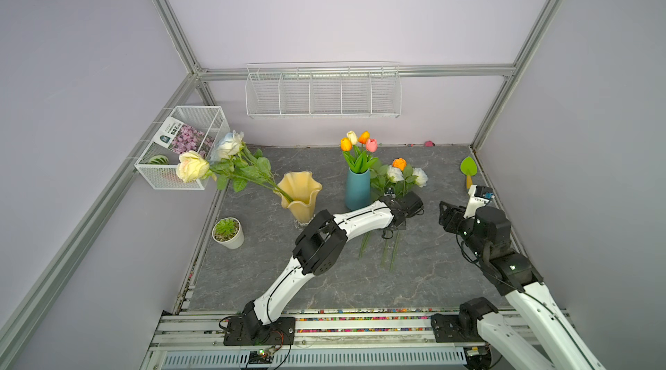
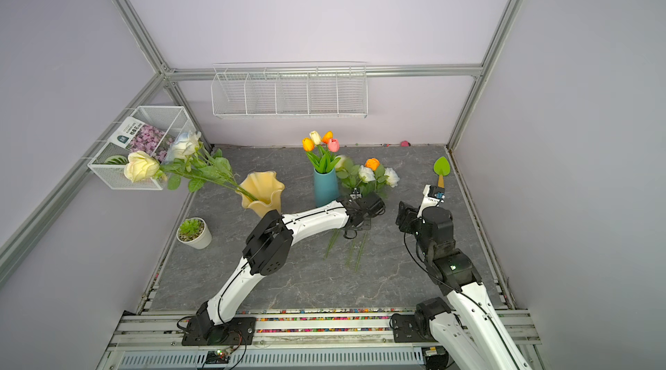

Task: Arrange the flowers in different vases according to their variety
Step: Pick up the flower at the center of the board.

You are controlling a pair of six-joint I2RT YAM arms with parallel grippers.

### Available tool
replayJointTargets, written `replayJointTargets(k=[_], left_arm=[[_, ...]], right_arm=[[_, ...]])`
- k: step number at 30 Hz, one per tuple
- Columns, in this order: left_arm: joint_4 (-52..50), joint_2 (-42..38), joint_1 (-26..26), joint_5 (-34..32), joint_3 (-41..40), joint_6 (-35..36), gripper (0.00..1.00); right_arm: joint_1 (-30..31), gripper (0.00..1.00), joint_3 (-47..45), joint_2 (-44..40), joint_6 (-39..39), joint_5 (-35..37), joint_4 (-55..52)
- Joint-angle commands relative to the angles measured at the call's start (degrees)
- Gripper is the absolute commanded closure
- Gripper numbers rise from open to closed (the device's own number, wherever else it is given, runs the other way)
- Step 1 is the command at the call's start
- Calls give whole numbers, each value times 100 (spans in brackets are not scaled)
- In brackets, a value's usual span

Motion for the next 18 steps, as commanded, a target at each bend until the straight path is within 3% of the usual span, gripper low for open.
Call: replayJointTargets(k=[1, 7, 10, 18], left_arm=[[-136, -54, -204, -104, 138, 157, 100], [-36, -694, -722, -1151, -72, 424, 100], [530, -1374, -932, -1651, -665, 812, 100], [2822, -3454, -1040, -1218, -2978, 2220, 100]], right_arm=[[-41, 34, -115, 27, 68, -78, 76], [-41, 34, -125, 94, 86, -77, 85], [-41, 34, -141, 10, 96, 40, 43], [-41, 33, -341, -1008, 161, 909, -160]])
